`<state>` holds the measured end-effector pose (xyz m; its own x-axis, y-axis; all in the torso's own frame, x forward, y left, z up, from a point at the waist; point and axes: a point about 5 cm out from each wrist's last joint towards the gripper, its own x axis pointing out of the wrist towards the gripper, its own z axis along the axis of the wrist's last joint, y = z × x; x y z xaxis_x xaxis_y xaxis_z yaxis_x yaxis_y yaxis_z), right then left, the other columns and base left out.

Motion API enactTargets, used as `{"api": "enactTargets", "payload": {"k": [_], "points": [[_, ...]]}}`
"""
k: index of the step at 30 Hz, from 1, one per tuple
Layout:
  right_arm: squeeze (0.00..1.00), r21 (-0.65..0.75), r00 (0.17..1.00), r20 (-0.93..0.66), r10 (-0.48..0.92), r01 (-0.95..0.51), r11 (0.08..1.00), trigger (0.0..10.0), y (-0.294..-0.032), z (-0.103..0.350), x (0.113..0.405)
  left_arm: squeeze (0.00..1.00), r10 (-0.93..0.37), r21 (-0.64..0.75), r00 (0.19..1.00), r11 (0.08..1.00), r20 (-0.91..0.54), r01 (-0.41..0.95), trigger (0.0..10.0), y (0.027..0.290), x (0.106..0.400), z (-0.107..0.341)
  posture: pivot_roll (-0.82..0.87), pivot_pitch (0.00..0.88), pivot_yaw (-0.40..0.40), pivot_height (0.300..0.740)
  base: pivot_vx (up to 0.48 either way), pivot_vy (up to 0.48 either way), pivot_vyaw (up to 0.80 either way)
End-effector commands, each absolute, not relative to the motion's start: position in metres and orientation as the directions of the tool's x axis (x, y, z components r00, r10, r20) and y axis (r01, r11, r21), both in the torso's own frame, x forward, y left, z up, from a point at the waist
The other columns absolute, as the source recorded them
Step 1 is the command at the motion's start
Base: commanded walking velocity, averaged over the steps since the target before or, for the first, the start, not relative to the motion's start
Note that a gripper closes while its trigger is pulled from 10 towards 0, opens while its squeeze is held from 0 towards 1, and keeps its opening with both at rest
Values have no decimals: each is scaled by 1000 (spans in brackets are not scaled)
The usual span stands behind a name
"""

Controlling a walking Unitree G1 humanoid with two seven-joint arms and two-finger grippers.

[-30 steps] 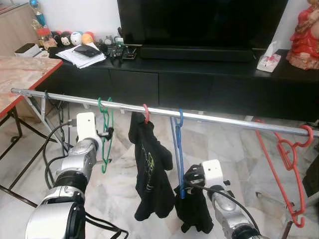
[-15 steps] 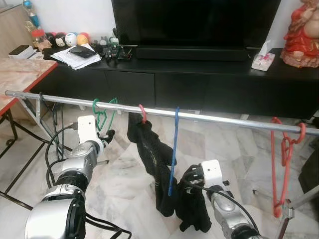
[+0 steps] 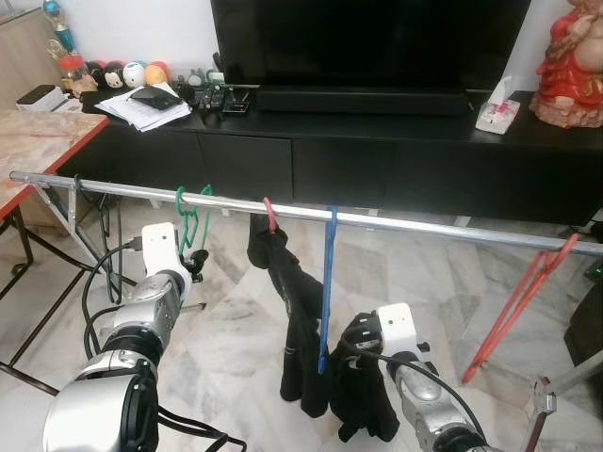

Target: Hang hanger

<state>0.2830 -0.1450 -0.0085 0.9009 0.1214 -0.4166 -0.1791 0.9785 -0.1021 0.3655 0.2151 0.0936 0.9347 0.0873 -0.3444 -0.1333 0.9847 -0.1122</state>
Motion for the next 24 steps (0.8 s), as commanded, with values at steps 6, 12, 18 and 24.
{"api": "enactTargets", "payload": {"k": [6, 12, 18, 24], "points": [[0, -105, 902, -413, 130, -189, 976, 10000, -143, -7, 285, 0, 102, -119, 937, 982, -333, -149, 0, 219, 366, 96, -112, 8, 56, 740, 0, 0, 0], [0, -104, 902, -413, 130, -188, 977, 10000, -142, -7, 285, 0, 105, -114, 935, 982, -338, -151, 0, 220, 366, 95, -110, 10, 57, 740, 0, 0, 0], [0, -103, 901, -413, 130, -188, 977, 10000, -142, -7, 285, 0, 101, -113, 934, 983, -344, -147, 0, 219, 365, 94, -111, 9, 58, 740, 0, 0, 0], [0, -103, 902, -411, 130, -187, 977, 10000, -143, -7, 285, 0, 100, -114, 934, 983, -343, -147, 0, 219, 365, 94, -111, 8, 58, 740, 0, 0, 0]]}}
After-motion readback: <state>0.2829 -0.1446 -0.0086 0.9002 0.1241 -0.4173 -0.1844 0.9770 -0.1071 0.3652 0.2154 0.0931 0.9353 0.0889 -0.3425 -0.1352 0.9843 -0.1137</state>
